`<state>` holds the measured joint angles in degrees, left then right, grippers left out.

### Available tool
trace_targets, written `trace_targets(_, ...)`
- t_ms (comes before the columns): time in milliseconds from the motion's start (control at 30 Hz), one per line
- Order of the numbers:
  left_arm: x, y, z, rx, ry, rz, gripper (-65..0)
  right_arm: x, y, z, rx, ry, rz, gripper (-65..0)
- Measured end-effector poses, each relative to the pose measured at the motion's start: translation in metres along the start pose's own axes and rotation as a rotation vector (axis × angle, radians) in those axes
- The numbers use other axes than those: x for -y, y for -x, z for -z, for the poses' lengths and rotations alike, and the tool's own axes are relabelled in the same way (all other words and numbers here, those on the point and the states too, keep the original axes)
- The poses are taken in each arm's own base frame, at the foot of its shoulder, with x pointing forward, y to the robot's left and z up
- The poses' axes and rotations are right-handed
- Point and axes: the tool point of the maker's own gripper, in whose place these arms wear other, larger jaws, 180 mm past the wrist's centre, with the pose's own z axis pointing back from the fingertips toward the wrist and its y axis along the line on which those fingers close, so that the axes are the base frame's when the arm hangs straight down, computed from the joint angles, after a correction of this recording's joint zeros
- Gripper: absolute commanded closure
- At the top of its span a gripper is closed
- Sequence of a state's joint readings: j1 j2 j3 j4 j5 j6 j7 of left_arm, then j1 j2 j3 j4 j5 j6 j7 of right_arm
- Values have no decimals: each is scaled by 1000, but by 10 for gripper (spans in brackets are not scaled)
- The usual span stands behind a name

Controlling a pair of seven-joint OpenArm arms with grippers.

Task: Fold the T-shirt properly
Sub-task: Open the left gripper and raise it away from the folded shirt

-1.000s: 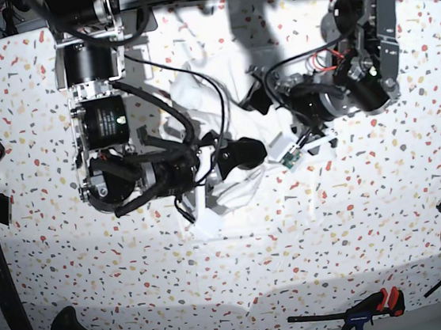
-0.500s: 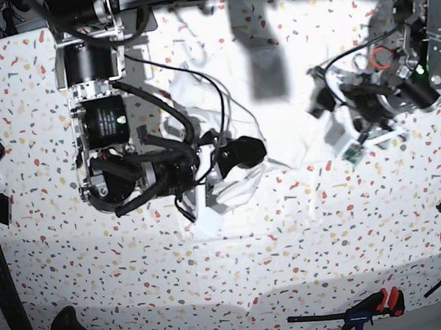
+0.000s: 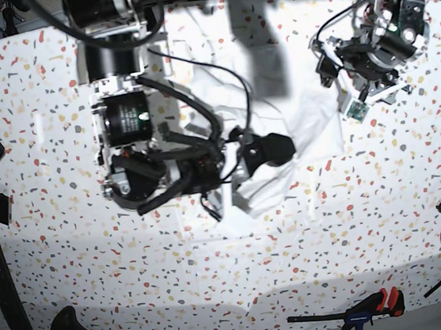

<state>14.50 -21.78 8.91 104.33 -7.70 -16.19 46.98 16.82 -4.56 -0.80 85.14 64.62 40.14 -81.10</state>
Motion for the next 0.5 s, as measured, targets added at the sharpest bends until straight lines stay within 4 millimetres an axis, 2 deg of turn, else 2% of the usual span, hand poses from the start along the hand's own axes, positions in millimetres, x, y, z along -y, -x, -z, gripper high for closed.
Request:
trace_targets(200,15,-8,8,37,16,-60,-391,-6,-4,16,1,3,-2,0)
trace_targets(400,18,-9,8,40,24,-63,-391,12,-8,16,20,105,-8,0)
trace_targets(500,20,-9,8,42,38,-47,-391,13,-9,16,24,110,-9,0)
